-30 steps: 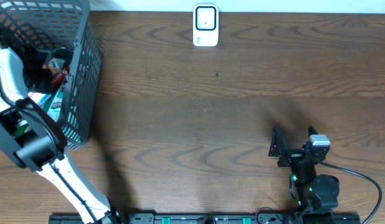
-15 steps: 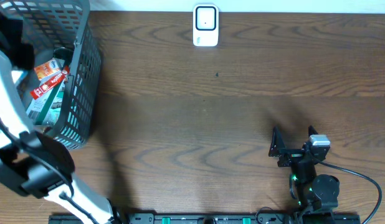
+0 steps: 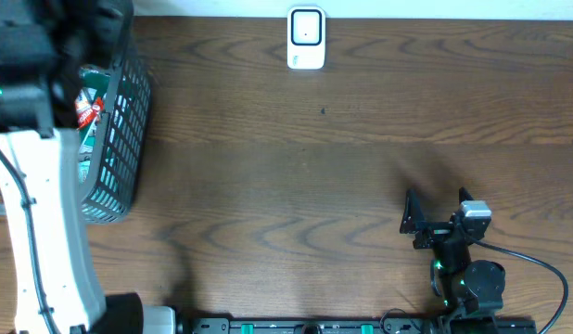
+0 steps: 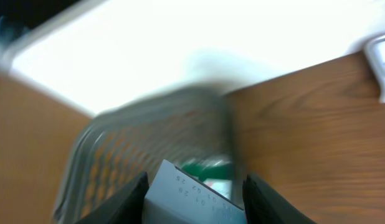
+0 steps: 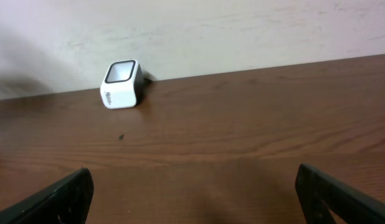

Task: Scan the item barcode
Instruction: 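Lift the box out and carry it toward the white scanner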

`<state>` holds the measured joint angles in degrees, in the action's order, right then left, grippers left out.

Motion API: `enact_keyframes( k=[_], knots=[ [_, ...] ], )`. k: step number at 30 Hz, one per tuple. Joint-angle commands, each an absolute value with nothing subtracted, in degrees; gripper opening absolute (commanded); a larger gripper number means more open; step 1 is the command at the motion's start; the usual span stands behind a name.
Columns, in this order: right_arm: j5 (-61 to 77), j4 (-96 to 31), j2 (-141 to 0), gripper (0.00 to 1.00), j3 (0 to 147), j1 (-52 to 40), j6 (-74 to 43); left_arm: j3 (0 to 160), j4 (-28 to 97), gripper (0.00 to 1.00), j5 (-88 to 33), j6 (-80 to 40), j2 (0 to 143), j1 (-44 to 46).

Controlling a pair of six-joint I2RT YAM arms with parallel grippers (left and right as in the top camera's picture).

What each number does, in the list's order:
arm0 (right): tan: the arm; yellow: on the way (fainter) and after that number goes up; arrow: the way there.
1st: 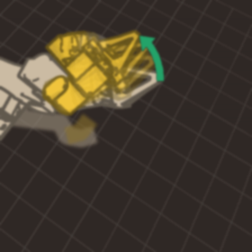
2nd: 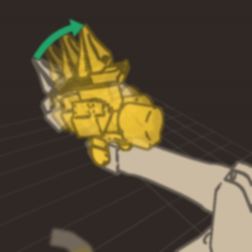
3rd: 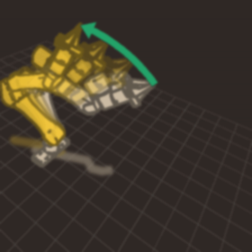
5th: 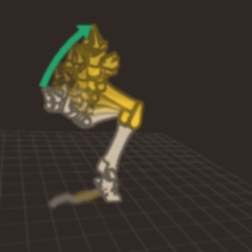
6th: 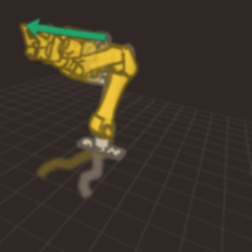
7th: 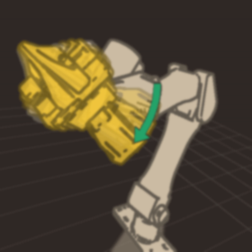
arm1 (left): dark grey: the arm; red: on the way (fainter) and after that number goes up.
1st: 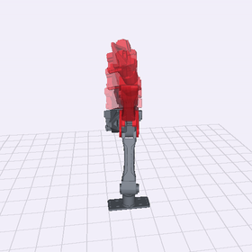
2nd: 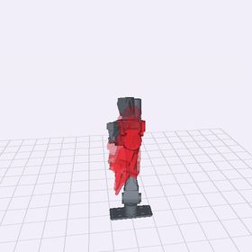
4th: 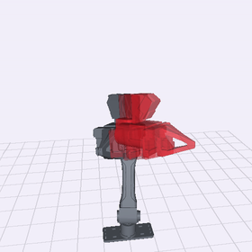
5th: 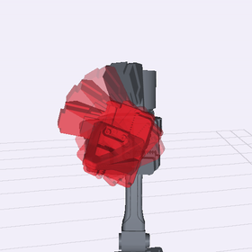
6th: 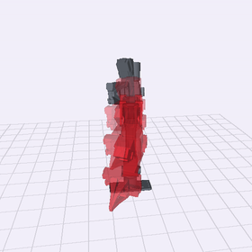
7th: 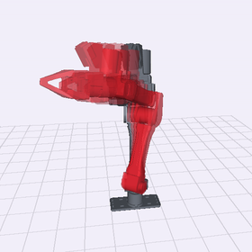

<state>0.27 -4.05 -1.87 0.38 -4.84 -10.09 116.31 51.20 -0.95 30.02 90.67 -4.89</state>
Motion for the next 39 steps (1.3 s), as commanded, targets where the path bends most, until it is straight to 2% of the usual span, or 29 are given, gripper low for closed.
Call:
enact_keyframes(
  k=[1,5,11,15,21,30,31,33,35,39],
  knots=[
    [0.5,-4.3,-1.8,0.99,0.3,-4.6,-10.7,117.6,52.7,0.46,-5.1,29.6,90.2,3.2],
    [0.5,-4.3,-1.8,0.99,0.3,-4.6,-10.7,117.5,53.3,0.46,-11.2,28.1,92.6,10.3],
    [0.5,-4.3,-1.8,0.99,0.3,-4.6,-10.7,117.4,58.3,0.45,-9.3,27.7,102.2,16.1],
    [0.5,-4.3,-1.8,0.99,0.3,-4.6,-10.7,117.4,59.8,0.45,-6.4,27.7,112.2,16.4],
    [0.5,-4.3,-1.8,0.99,0.3,-4.6,-10.7,117.4,59.1,0.45,-9.8,27.7,126.4,16.5],
    [0.5,-4.3,-1.8,0.99,0.3,-4.6,-10.7,117.3,59.1,0.46,-12.6,26.9,133.6,17.0],
    [0.5,-4.3,-1.8,0.99,0.3,-4.6,-10.7,117.3,59.1,0.47,-12.6,26.9,133.6,17.1],
    [0.5,-4.3,-1.8,0.99,0.3,-4.6,-10.7,117.4,59.5,0.64,-12.6,26.9,133.3,17.5],
    [0.5,-4.3,-1.8,0.99,0.3,-4.6,-10.7,117.4,60.2,0.73,-12.6,26.9,131.9,17.8],
    [0.5,-4.3,-1.8,0.99,0.3,-4.6,-10.7,117.8,60.4,0.81,-11.2,26.9,124.1,17.7]
  ],
)
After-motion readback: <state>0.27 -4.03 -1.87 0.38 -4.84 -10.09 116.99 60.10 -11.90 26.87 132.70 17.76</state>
